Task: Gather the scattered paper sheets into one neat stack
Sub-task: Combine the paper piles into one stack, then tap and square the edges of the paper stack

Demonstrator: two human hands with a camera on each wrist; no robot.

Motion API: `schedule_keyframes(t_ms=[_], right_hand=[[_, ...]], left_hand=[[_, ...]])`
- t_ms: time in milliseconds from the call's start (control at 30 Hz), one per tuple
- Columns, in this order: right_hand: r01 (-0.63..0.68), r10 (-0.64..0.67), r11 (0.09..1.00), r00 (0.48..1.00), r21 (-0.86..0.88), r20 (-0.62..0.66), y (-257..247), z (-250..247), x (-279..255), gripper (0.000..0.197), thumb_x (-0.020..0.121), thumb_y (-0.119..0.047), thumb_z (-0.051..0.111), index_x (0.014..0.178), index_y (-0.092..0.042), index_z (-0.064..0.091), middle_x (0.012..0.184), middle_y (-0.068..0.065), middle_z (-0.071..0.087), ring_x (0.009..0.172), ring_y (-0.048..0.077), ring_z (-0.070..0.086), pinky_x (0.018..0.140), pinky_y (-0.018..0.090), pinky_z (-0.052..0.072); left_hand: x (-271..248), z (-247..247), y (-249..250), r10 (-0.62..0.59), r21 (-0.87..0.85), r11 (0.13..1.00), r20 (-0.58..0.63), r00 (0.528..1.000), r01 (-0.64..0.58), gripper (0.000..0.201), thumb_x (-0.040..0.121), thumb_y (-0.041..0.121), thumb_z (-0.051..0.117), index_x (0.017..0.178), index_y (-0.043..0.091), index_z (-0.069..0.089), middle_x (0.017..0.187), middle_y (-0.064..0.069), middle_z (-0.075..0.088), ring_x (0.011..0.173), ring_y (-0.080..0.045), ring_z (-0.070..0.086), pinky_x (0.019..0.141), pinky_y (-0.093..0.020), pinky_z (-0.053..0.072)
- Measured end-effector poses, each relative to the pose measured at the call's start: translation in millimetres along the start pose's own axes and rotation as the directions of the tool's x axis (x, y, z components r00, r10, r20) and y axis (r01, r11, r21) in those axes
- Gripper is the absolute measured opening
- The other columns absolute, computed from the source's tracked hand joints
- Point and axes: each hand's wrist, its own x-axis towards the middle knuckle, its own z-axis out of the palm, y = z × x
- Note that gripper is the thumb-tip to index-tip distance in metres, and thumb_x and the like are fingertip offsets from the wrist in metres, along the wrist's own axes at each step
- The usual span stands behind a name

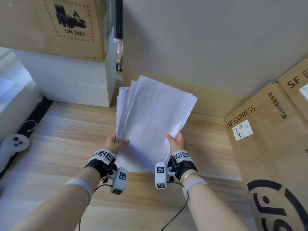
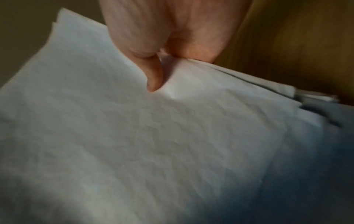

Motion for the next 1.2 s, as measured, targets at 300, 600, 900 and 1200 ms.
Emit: schedule_keyframes(t_ms=[300, 600, 900, 1200], right_hand=[[0.153, -0.162, 0.962, 0.987, 0.228, 0.019, -45, -21, -15, 0.027, 0.079, 0.002, 0.066, 0.097, -0.014, 0.054, 0.103, 0.018, 0.062, 0.085, 0.017, 0.061, 0.087, 0.036, 0.047], [0.189, -0.191, 0.931, 0.981, 0.311, -0.025, -66, -20, -26, 0.044, 0.081, 0.003, 0.065, 0.123, -0.002, 0.050, 0.108, 0.010, 0.064, 0.084, 0.004, 0.067, 0.082, 0.017, 0.054], [0.251, -0.259, 0.899, 0.966, 0.359, -0.026, -86, -20, -27, 0.025, 0.077, -0.012, 0.068, 0.094, -0.025, 0.055, 0.095, -0.002, 0.064, 0.089, 0.015, 0.062, 0.093, 0.037, 0.048], [0.136, -0.124, 0.924, 0.991, 0.358, -0.057, -119, -17, -16, 0.089, 0.064, -0.081, 0.051, 0.125, -0.017, 0.057, 0.133, -0.005, 0.057, 0.127, 0.014, 0.049, 0.113, 0.040, 0.033]], left_hand=[[-10, 4, 62, 0.163, -0.180, 0.970, -0.015, 0.986, -0.163, 0.053, 0.068, 0.004, 0.078, 0.116, 0.002, 0.057, 0.104, -0.017, 0.065, 0.099, -0.030, 0.061, 0.088, -0.039, 0.049], [-19, 5, 92, 0.340, -0.267, 0.900, -0.060, 0.938, -0.344, 0.033, 0.071, 0.000, 0.074, 0.087, 0.024, 0.057, 0.082, 0.004, 0.061, 0.077, -0.016, 0.058, 0.069, -0.022, 0.054], [-19, -1, 108, 0.478, -0.252, 0.837, -0.098, 0.873, -0.486, 0.056, 0.069, 0.002, 0.076, 0.094, 0.040, 0.043, 0.090, 0.011, 0.048, 0.071, -0.006, 0.048, 0.062, -0.002, 0.046], [-25, 4, 125, 0.531, -0.156, 0.824, -0.121, 0.839, -0.544, 0.067, 0.066, 0.021, 0.077, 0.100, 0.064, 0.038, 0.127, -0.017, 0.053, 0.112, -0.036, 0.054, 0.098, -0.050, 0.046]])
